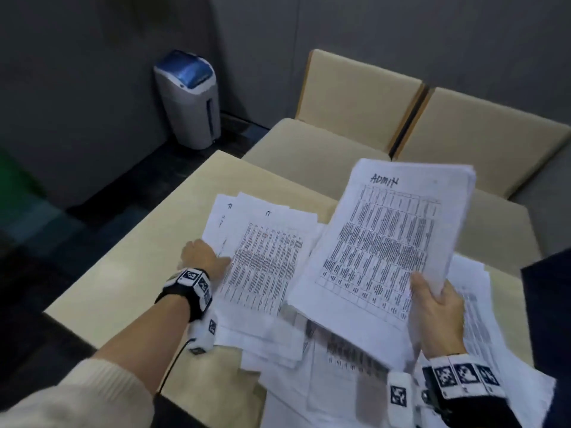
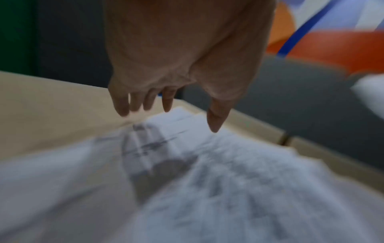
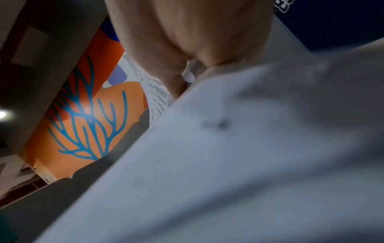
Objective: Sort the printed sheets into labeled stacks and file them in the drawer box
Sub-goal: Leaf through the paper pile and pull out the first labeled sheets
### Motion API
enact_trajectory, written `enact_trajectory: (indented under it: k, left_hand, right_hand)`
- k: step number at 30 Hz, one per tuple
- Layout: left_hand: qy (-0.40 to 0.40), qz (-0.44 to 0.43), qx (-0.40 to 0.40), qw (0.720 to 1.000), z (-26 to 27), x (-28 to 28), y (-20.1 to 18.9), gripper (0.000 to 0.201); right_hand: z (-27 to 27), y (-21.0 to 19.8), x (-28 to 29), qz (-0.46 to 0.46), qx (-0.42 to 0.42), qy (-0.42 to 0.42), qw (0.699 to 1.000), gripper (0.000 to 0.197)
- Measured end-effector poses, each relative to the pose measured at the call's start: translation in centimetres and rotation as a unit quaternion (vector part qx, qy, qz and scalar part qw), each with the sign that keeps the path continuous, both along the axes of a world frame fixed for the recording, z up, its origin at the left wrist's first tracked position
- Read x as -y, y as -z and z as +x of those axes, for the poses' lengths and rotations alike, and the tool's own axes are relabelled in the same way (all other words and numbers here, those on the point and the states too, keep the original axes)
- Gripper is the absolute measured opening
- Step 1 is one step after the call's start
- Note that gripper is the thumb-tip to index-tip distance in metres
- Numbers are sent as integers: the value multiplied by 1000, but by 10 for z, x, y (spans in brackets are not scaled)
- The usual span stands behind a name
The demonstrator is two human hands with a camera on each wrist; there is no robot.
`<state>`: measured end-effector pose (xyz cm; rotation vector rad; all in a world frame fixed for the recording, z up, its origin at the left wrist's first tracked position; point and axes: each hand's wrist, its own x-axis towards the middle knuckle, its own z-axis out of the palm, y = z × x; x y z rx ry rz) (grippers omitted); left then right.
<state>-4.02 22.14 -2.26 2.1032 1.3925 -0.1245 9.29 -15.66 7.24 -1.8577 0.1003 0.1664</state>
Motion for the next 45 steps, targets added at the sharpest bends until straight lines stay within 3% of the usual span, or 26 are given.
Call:
enact_trajectory:
  k: [4,8,11,15,18,20,23,24,28,30,32,34,36,38,39,41,43,45]
  left_hand:
    - [55,-4,-45,997,-27,-6,25,105]
    - [207,12,-58,977,-20,23,31,103]
    - [263,19,0,965,-17,33,31,94]
    - [157,-81,193,965,-17,-3,22,72]
    - [39,-254,287,923,-8,-41,-4,83]
    - [23,-377,275,884,-1,-60,-20,76]
    - [74,-425,270,861,4,-84,-25,59]
    - [80,-416,282,861,5,-95,-25,51]
    - [96,-299,265,912,6,-161,-29,46]
    - [109,-236,221,940,0,-202,-25,43]
    - [107,-183,161,964,-6,-236,-11,42]
    - [112,-129,75,982,-7,-251,3,42]
    - [104,-78,-8,992,0,-247,11,53]
    - [90,59,-59,992,11,-226,10,78]
    - [95,135,-51,985,17,-212,5,87]
    - [136,207,45,968,29,-179,-9,77]
    - [203,126,114,964,40,-138,-19,49]
    - [270,30,48,961,46,-97,-25,43]
  right_hand:
    - [3,-3,-10,4,-4,16,1000,27]
    - [6,-7,-44,5,-7,16,1000,34]
    - [0,-6,-81,17,-18,17,1000,34]
    - [-8,5,-131,28,-52,0,998,30]
    - [-16,23,-167,41,-88,-27,995,27]
    - [-24,31,-192,56,-110,-45,991,26]
    - [-30,39,-230,56,-134,-79,986,23]
    - [-29,41,-240,45,-146,-99,983,21]
    - [-15,48,-255,-44,-155,-165,973,23]
    - [-6,52,-243,-145,-121,-133,973,35]
    - [1,57,-224,-259,-110,-46,959,49]
    - [6,63,-204,-310,-163,26,936,64]
    - [8,73,-192,-328,-225,40,917,81]
    - [9,81,-185,-303,-251,36,918,86]
    - [9,83,-184,-291,-254,31,922,84]
    - [7,85,-186,-286,-254,21,924,81]
    - [8,86,-186,-274,-249,17,929,77]
    - [6,84,-189,-261,-246,22,933,75]
